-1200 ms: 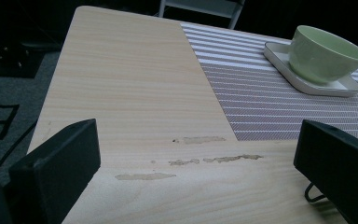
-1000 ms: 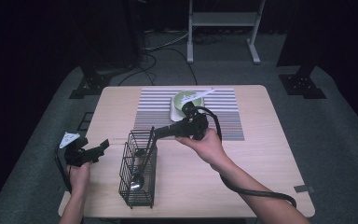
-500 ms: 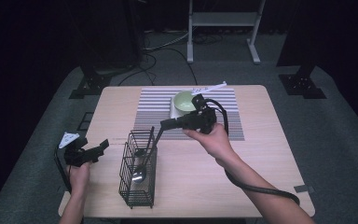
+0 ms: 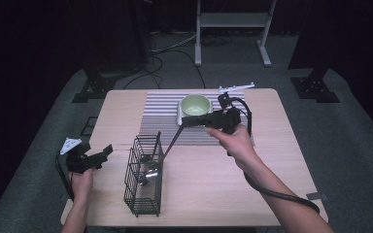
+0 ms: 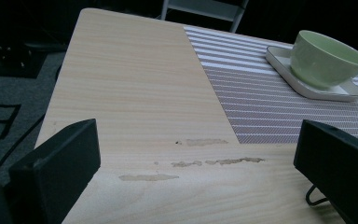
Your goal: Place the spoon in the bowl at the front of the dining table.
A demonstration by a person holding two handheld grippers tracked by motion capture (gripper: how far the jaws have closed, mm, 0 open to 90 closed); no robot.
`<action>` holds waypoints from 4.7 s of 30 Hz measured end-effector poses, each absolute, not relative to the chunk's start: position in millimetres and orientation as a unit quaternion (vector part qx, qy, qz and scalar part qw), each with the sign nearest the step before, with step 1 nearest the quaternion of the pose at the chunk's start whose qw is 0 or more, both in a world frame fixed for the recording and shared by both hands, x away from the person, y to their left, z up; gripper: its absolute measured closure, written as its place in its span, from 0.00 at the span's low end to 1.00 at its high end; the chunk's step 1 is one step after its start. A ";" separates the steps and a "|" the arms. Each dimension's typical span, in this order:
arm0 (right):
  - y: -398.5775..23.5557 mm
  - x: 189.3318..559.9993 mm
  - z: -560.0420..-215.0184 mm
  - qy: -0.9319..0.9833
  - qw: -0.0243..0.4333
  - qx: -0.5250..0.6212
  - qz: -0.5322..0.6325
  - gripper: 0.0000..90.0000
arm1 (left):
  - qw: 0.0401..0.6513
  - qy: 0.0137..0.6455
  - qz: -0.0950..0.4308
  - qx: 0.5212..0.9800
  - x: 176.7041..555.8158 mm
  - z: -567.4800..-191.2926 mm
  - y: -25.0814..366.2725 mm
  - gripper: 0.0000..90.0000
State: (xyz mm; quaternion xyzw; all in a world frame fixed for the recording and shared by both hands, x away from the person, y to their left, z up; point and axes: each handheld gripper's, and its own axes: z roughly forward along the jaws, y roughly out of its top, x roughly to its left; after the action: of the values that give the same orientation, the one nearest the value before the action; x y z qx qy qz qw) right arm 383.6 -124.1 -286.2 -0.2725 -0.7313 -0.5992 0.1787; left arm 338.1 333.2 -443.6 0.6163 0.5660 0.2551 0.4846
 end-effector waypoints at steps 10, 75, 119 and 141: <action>-153.8 383.7 -279.5 -0.715 0.167 -0.287 -0.615 0.99 | 0.489 0.572 0.252 0.608 337.4 -444.3 335.5 0.00; -227.9 459.4 -333.9 -0.676 0.081 -0.442 -0.584 0.99 | 0.489 0.570 0.254 0.609 338.5 -444.4 336.4 0.00; -232.8 501.5 -334.5 -0.648 0.041 -0.492 -0.581 0.99 | 0.492 0.572 0.249 0.607 338.7 -445.4 337.1 0.00; -226.2 517.5 -319.3 -0.647 0.020 -0.500 -0.575 0.99 | 0.495 0.573 0.247 0.604 338.6 -445.7 338.1 0.00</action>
State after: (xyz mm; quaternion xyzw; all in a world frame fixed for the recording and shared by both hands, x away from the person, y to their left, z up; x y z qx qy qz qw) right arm 517.5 -226.2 -319.3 -0.4997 -0.6472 -0.5754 0.0205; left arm 338.6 338.1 -445.7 0.6044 0.5729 0.2470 0.4954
